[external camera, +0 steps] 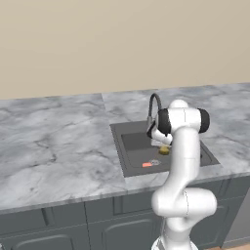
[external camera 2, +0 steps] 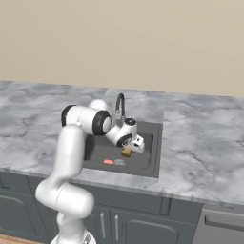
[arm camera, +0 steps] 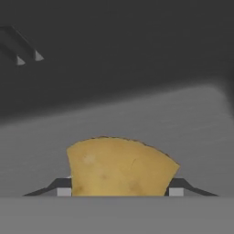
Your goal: Pick up the sponge and bar soap from the sink, and place them back in the cabinet, and close the cabinet door.
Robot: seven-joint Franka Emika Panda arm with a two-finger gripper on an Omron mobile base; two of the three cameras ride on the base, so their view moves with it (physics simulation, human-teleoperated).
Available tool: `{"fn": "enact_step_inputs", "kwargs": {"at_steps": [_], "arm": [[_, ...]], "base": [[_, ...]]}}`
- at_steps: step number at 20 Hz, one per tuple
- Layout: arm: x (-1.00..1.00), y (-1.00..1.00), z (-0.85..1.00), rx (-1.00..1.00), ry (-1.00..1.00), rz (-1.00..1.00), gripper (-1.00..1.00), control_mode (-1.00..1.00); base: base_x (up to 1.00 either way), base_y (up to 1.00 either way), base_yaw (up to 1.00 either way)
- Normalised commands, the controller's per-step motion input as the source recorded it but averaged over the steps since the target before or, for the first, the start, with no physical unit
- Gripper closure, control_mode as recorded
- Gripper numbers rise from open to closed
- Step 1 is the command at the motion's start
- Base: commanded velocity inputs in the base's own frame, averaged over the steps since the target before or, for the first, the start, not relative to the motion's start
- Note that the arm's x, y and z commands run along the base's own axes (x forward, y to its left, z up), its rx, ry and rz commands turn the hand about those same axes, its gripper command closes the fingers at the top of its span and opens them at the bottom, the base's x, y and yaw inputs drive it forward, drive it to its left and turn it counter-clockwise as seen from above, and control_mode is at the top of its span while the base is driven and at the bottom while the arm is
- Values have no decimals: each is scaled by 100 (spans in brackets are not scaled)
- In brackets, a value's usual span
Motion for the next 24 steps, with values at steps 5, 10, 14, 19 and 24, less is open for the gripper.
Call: {"fn": "enact_step_inputs", "kwargs": {"at_steps": [5,10,14,19,24], "arm": [[-20,-2,49,0,-1,10,100,-100],[-30,0,46,0,-3,11,100,-100],[-30,0,44,0,-4,10,100,-100],[-23,0,45,0,-1,9,100,-100],[-16,0,55,0,-2,6,100,-100]], "base": [[0,0,0],[0,0,0],[0,0,0],[0,0,0],[0,0,0]]}}
